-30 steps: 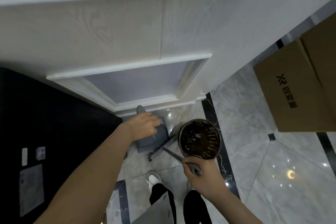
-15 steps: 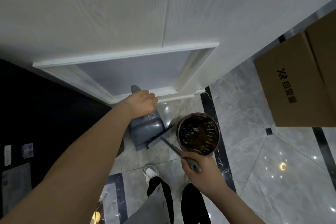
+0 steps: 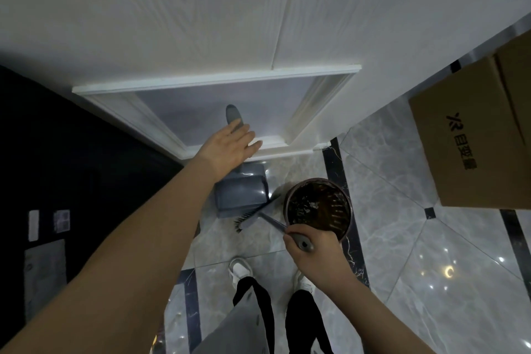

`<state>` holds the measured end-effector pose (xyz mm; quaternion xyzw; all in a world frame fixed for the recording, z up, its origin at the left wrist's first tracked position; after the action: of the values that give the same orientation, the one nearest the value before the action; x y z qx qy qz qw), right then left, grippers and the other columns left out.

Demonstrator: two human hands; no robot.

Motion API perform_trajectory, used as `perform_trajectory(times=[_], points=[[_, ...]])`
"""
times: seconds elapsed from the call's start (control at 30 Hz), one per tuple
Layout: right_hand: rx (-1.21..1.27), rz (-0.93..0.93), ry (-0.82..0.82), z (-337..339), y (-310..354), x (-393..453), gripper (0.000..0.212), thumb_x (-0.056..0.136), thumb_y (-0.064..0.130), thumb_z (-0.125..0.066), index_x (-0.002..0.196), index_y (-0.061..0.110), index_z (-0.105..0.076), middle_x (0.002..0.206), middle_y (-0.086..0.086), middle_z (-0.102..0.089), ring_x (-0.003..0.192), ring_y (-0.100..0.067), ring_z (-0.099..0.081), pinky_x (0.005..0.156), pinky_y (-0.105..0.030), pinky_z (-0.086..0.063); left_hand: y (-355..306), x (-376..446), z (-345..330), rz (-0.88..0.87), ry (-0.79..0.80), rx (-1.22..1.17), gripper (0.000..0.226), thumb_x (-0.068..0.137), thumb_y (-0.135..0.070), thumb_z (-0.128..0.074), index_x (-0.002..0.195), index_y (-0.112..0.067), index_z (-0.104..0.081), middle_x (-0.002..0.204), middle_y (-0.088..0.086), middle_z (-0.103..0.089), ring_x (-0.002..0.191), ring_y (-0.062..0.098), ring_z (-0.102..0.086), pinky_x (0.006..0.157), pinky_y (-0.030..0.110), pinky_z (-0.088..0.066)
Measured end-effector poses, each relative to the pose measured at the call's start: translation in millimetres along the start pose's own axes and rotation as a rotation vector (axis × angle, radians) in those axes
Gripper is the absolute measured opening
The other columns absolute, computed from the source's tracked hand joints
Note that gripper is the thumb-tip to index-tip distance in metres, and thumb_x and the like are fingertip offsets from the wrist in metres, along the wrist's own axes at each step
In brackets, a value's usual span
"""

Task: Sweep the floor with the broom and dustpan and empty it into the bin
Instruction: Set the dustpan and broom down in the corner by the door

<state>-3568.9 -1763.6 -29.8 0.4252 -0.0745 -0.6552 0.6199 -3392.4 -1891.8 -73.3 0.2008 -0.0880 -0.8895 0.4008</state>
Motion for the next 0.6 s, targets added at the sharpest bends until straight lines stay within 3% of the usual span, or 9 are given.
perform_trajectory(times=[0.03, 0.07, 0.13, 0.2, 0.27, 0.33, 0.4, 0.47, 0.6], points=[[-0.015, -0.002, 0.012, -2, 3, 0, 0.016, 0.087, 0.024, -0.064, 0.092, 0.013, -0.074, 0.078, -0.006, -0.073, 0.073, -0.016, -0.066, 0.073, -0.033, -0.054, 3, -7, 0, 0.115, 0.080, -0.053, 0.077, 0.085, -0.012, -0.059, 0.147, -0.015, -0.013, 0.150, 0.013, -0.026, 0.141, 0.030, -0.020, 0.118, 0.040, -0.006], [-0.041, -0.001, 0.022, -3, 6, 0, 0.018, 0.088, 0.027, -0.062, 0.094, 0.015, -0.074, 0.078, -0.004, -0.073, 0.073, -0.016, -0.067, 0.072, -0.033, -0.055, 6, -16, 6, 0.264, 0.082, -0.120, 0.079, 0.085, -0.009, -0.058, 0.147, -0.014, -0.010, 0.151, 0.014, -0.023, 0.142, 0.031, -0.018, 0.118, 0.040, -0.006], [-0.096, 0.000, 0.034, -1, 13, 2, 0.023, 0.090, 0.034, -0.058, 0.096, 0.020, -0.075, 0.080, 0.000, -0.074, 0.075, -0.014, -0.067, 0.071, -0.031, -0.055, 12, -38, 19, 0.578, -0.017, -0.285, 0.081, 0.077, -0.006, -0.065, 0.145, -0.016, -0.023, 0.146, 0.014, -0.034, 0.136, 0.033, -0.030, 0.115, 0.041, -0.020], [-0.112, -0.007, 0.072, 0, 26, 3, 0.035, 0.089, 0.046, -0.055, 0.094, 0.017, -0.074, 0.083, -0.001, -0.075, 0.078, -0.016, -0.068, 0.072, -0.032, -0.055, 1, -67, 11, 0.773, 0.066, -0.489, 0.070, 0.082, -0.005, -0.058, 0.143, -0.016, -0.026, 0.141, 0.013, -0.038, 0.133, 0.031, -0.033, 0.113, 0.041, -0.024], [-0.111, -0.045, 0.174, -1, 33, 7, 0.047, 0.085, 0.056, -0.053, 0.097, 0.016, -0.073, 0.085, -0.004, -0.075, 0.076, -0.017, -0.068, 0.073, -0.032, -0.055, -20, -91, 1, 0.846, 0.143, -0.534, 0.053, 0.085, -0.008, -0.053, 0.136, -0.017, -0.039, 0.127, 0.010, -0.050, 0.121, 0.027, -0.046, 0.108, 0.039, -0.031], [-0.076, -0.120, 0.312, -6, 38, 12, 0.033, 0.087, 0.044, -0.059, 0.104, 0.017, -0.069, 0.076, -0.005, -0.072, 0.063, -0.017, -0.066, 0.061, -0.028, -0.054, -41, -110, -5, 0.858, 0.266, -0.586, 0.041, 0.087, -0.006, -0.049, 0.126, -0.016, -0.048, 0.117, 0.009, -0.056, 0.110, 0.025, -0.053, 0.101, 0.038, -0.036], [0.008, -0.200, 0.382, -11, 45, 16, 0.025, 0.088, 0.027, -0.063, 0.110, 0.016, -0.064, 0.066, -0.004, -0.066, 0.048, -0.009, -0.060, 0.049, -0.017, -0.048, -58, -127, -13, 0.857, 0.367, -0.704, 0.041, 0.088, -0.006, -0.046, 0.128, -0.016, -0.043, 0.122, 0.009, -0.054, 0.111, 0.026, -0.052, 0.099, 0.037, -0.035], [0.091, -0.270, 0.386, -16, 51, 25, 0.026, 0.087, 0.017, -0.064, 0.110, 0.004, -0.065, 0.067, -0.008, -0.063, 0.039, -0.005, -0.055, 0.044, -0.015, -0.045, -63, -139, -15, 0.895, 0.393, -0.768, 0.048, 0.088, -0.012, -0.047, 0.134, -0.019, -0.035, 0.124, 0.007, -0.055, 0.113, 0.024, -0.053, 0.102, 0.037, -0.033], [0.013, -0.229, 0.367, -30, 64, 48, 0.030, 0.088, 0.020, -0.062, 0.109, -0.002, -0.064, 0.067, -0.012, -0.063, 0.039, -0.008, -0.056, 0.047, -0.021, -0.051, -71, -161, -23, 0.950, 0.410, -0.843, 0.058, 0.091, -0.028, -0.048, 0.143, -0.021, -0.022, 0.132, 0.006, -0.051, 0.118, 0.024, -0.050, 0.108, 0.038, -0.029]])
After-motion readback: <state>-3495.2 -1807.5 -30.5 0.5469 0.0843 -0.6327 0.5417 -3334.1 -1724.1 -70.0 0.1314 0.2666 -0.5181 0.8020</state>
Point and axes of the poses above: each hand's wrist, its own x-axis towards the middle knuckle, its own z-axis out of the back of the hand, y = z × x, the point moved 7 cm from there along x, towards the middle knuckle
